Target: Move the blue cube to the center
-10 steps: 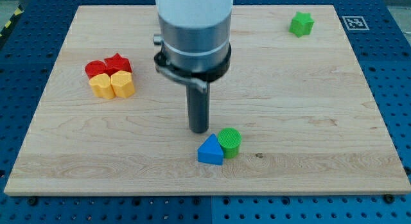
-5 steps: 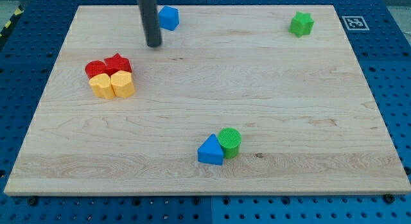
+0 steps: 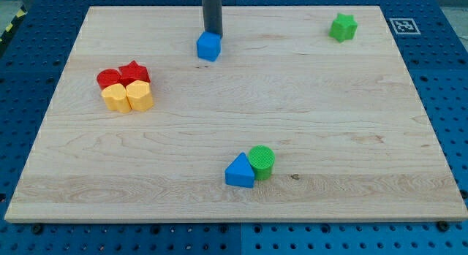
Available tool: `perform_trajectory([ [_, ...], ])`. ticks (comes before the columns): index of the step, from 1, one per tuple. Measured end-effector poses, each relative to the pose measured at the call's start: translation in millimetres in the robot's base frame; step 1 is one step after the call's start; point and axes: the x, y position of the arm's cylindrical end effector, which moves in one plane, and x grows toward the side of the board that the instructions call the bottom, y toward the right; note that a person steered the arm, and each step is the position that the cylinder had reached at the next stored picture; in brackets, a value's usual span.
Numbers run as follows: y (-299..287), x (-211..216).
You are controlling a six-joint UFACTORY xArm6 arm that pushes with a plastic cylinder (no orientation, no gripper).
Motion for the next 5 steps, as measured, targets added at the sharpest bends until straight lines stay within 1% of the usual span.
perform_trajectory([
  [1,-5,-2],
  [2,-37,-41],
  [3,-77,-43],
  [4,-57,-7],
  [5,-12,53],
])
